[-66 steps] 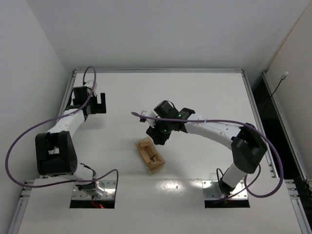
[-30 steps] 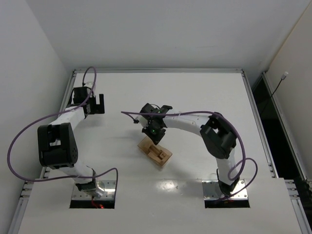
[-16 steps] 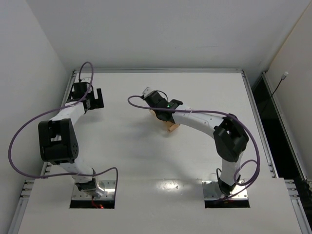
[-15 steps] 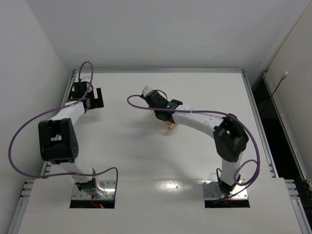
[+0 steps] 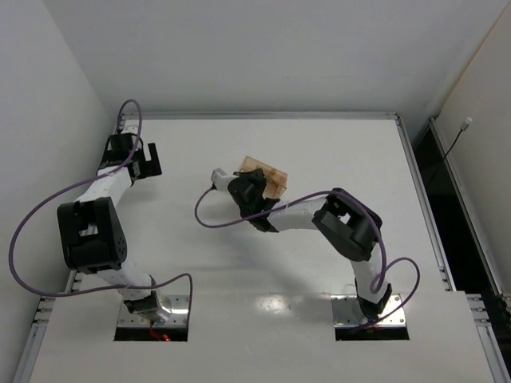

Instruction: Build the wood block tower

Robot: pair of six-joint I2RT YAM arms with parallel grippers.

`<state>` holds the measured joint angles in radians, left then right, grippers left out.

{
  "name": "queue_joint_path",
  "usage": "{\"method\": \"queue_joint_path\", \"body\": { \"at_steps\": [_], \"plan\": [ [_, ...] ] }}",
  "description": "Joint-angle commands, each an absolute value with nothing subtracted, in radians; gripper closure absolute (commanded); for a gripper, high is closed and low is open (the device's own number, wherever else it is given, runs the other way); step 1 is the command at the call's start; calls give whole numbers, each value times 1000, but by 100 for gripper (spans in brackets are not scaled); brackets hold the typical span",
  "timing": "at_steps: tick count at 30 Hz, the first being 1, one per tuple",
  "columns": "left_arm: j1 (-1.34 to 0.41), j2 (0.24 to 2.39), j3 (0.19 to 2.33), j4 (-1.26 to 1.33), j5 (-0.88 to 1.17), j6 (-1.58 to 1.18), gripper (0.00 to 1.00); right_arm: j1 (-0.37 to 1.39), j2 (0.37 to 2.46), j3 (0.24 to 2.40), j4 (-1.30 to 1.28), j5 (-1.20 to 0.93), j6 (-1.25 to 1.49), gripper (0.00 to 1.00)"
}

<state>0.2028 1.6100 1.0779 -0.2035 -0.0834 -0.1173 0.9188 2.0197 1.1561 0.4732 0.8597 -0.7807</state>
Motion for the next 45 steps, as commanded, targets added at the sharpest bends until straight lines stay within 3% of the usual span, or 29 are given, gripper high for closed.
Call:
{"method": "queue_joint_path", "body": {
  "at_steps": [1,10,16,27,36,45],
  "plan": [
    [233,1563,1100,-218,-72,-135,0,939,2029,1089,883,945,-1032,100],
    [233,1563,1118,-218,-63,-153,0,1023,2141,887,1368,1006,-1336,100],
    [242,1572,1118,-218,-63,-153,0,1057,2339,867,1814,997,-1632,100],
    [242,1582,1127,-218,-54,-164,0,1057,2326,968,1815,1049,-1670,100],
    [242,1562,1127,-227,-35,-173,0,1084,2246,876,1815,1008,-1680,100],
    [242,1562,1117,-227,-5,-173,0,1098,2226,946,1815,997,-1703,100]
  ]
}}
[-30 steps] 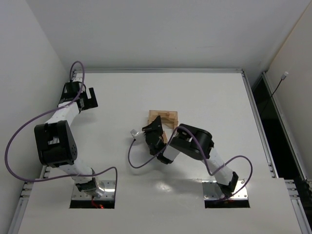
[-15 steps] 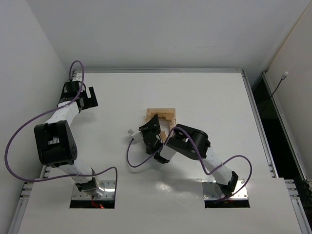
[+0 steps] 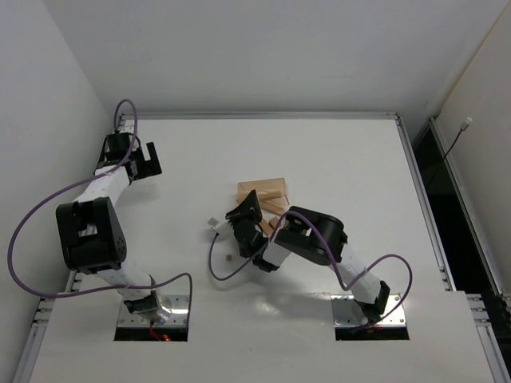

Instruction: Build the wood block tower

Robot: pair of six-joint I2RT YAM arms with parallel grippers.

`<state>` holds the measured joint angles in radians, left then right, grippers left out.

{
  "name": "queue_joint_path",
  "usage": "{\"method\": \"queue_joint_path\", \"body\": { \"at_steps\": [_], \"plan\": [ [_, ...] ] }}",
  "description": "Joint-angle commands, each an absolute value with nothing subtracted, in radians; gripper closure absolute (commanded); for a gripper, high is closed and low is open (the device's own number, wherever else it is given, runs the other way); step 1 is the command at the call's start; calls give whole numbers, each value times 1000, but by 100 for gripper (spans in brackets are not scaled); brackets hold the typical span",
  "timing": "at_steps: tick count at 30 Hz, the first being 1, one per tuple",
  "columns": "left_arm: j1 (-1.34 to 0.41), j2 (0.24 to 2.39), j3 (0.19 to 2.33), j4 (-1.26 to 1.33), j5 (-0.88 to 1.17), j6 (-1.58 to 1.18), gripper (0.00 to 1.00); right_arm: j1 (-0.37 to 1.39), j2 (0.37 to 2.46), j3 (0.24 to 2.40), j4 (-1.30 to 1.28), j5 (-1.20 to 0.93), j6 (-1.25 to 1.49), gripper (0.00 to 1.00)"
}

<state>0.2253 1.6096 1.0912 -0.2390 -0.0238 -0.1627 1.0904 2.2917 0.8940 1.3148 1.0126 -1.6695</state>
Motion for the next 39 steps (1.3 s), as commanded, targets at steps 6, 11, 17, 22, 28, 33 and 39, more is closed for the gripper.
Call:
{"method": "queue_joint_path", "body": {
  "at_steps": [6,11,17,22,28,33,39],
  "plan": [
    [242,1562,1117,-218,-5,-173,0,1089,2235,1008,1815,988,-1712,100],
    [242,1562,1108,-218,-5,-173,0,1080,2235,1019,1815,988,-1721,100],
    [242,1562,1098,-209,-5,-173,0,1071,2235,1019,1815,997,-1721,100],
    [242,1562,1098,-209,6,-173,0,1039,2235,1045,1815,1049,-1721,100],
    [242,1531,1068,-187,38,-140,0,962,2189,1198,1706,1160,-1691,100],
    [216,1491,1029,-164,8,-109,0,896,2105,1272,1390,1245,-1458,100],
    [144,1410,994,-164,-63,-60,0,824,2033,1298,1004,1289,-1193,100]
  ]
}}
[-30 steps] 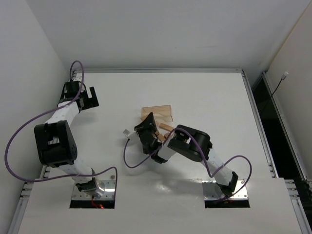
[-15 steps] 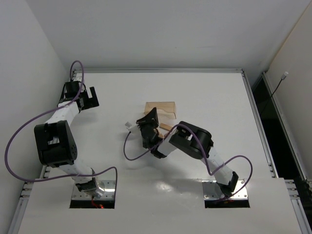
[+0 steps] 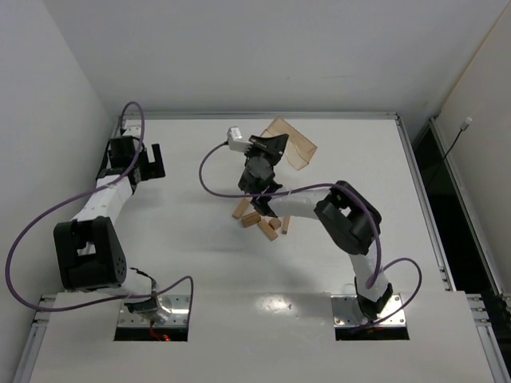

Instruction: Build the wood block tower

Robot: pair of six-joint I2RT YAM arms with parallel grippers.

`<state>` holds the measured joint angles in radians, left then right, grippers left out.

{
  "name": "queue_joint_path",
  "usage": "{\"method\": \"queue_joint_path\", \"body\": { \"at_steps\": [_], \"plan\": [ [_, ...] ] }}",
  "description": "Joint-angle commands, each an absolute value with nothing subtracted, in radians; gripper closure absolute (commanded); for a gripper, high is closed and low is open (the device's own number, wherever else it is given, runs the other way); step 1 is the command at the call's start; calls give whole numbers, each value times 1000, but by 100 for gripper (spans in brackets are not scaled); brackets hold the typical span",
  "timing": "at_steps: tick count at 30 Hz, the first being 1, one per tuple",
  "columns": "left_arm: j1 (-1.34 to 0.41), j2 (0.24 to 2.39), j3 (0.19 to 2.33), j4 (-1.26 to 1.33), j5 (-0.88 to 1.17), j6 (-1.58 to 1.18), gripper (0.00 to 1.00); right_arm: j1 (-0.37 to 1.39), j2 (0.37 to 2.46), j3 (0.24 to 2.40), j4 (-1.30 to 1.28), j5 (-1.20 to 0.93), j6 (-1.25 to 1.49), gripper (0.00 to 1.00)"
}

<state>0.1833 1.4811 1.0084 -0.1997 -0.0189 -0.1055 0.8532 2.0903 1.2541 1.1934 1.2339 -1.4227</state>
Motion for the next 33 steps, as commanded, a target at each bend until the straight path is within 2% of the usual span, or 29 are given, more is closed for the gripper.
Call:
{"method": "queue_joint_path", "body": {
  "at_steps": [1,4,5,7,8,12,19,25,31,33],
  "plan": [
    [129,1395,985,-164,-119,-51,0,812,2007,1313,901,1289,-1131,100],
    [58,1316,940,-196,-265,-12,0,754,1970,1385,457,1255,-816,100],
    [32,1275,931,-219,-293,-3,0,735,1961,1425,138,1199,-701,100],
    [32,1234,919,-247,-302,11,0,666,1960,1575,-152,1117,-395,100],
    [32,1217,919,-285,-302,11,0,644,1971,1612,-313,1042,-337,100],
    [32,1173,908,-344,-273,11,0,585,1971,1621,-389,967,-267,100],
    [32,1187,908,-364,-225,-34,0,399,2010,1788,-664,613,-25,100],
    [32,1235,908,-354,-207,-25,0,281,2010,1801,-667,500,6,100],
    [32,1244,908,-354,-132,6,0,59,2066,1914,-712,227,-3,100],
    [32,1244,908,-354,-100,6,0,-11,2104,1937,-712,206,-25,100]
  ]
}}
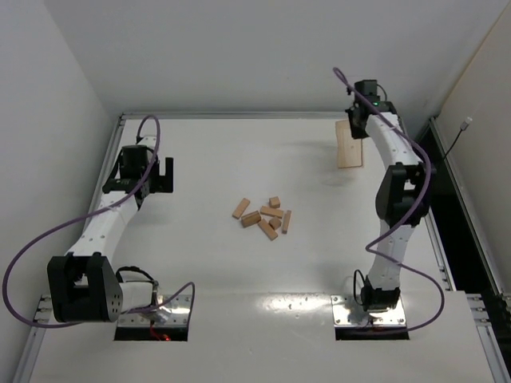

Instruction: Build the wood block tower

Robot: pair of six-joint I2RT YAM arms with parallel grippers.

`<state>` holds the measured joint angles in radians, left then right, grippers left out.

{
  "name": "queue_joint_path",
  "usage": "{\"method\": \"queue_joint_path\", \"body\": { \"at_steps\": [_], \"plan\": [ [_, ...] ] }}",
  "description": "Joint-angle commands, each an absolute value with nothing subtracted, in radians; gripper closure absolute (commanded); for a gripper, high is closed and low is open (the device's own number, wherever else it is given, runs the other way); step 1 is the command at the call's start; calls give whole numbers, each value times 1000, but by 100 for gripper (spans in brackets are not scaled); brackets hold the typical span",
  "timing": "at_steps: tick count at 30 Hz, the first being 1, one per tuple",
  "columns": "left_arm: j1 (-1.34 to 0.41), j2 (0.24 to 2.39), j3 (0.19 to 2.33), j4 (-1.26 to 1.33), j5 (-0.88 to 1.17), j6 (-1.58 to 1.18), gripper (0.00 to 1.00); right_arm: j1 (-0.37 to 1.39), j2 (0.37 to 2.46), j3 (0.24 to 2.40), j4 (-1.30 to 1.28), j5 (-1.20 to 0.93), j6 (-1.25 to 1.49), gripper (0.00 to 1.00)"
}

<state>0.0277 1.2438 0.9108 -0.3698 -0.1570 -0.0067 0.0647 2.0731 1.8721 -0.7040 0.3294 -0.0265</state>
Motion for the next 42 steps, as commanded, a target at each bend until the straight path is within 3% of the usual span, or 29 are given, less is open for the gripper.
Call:
{"method": "queue_joint_path", "body": {
  "at_steps": [1,10,19,20,23,24,26,30,35,42],
  "plan": [
    [32,1244,919,-365,-100,15,0,-32,2117,1966,-712,195,-38,100],
    [32,1287,962,-414,-61,15,0,-218,2296,2071,-723,58,-109,100],
    [41,1287,962,-434,-61,-14,0,-250,2361,2103,-712,58,-140,100],
    [41,1287,962,-434,-61,-14,0,-250,2361,2103,-692,70,-140,97],
    [41,1287,953,-434,-61,-14,0,-250,2350,2082,-667,133,-140,74],
    [41,1287,953,-434,-61,-14,0,-250,2336,2082,-649,182,-121,61],
    [41,1287,953,-434,-61,-14,0,-250,2327,2082,-649,199,-121,49],
    [41,1296,943,-425,-61,-14,0,-250,2260,2053,-647,163,-130,43],
    [51,1270,934,-425,-38,-5,0,-250,2027,1849,-563,-38,-210,33],
    [71,1209,925,-469,135,35,0,-227,1712,1614,-509,-421,-297,32]
  ]
}}
